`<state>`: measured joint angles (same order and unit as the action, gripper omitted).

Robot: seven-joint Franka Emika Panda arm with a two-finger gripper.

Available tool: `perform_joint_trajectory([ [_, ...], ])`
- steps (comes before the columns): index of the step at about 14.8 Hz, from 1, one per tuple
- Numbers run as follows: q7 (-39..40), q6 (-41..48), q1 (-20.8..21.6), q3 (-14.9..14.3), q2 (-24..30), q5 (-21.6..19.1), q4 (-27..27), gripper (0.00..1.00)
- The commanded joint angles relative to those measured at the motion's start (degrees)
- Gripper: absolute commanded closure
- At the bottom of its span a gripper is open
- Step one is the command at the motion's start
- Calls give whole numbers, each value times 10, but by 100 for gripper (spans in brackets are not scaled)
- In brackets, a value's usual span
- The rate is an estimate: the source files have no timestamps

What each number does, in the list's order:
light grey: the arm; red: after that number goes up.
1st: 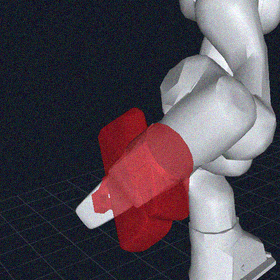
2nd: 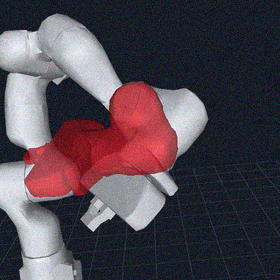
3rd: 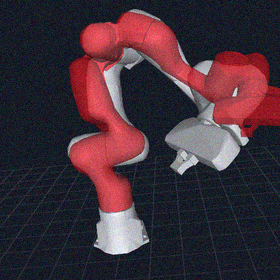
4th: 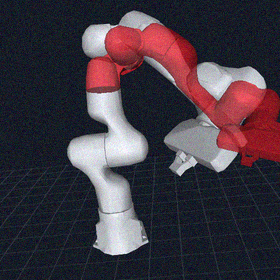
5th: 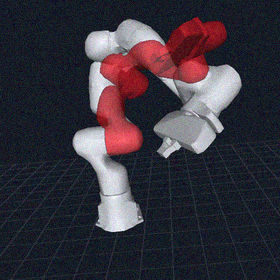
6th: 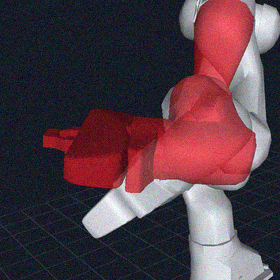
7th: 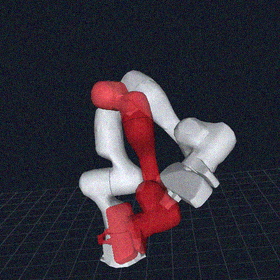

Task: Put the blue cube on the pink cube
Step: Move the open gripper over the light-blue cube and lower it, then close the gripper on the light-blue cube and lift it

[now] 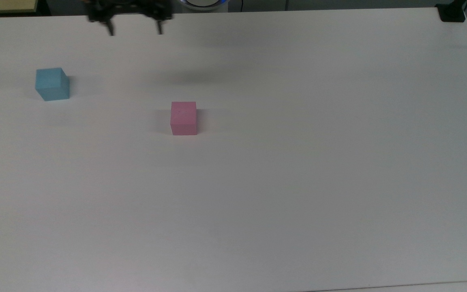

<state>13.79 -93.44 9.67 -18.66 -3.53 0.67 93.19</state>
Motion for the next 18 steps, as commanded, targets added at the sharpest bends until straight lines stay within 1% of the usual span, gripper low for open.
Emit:
perform_joint_trajectory([
  [1,104,-80,3,-91,-1,4,58,1],
  [2,122,-101,2,-106,-7,6,75,2],
  [4,149,-159,-3,-130,-26,26,113,2],
  [6,158,-244,-13,-142,-59,35,147,2],
  [7,177,-292,-29,-144,-85,35,157,2],
  [8,199,-306,-39,-144,-99,35,155,2],
  [10,237,-307,-53,-147,-103,35,155,2],
  [11,249,-307,-53,-152,-103,35,155,2],
  [14,265,-310,-55,-161,-121,35,156,2],
  [18,280,-344,-77,-161,-154,35,157,3],
])
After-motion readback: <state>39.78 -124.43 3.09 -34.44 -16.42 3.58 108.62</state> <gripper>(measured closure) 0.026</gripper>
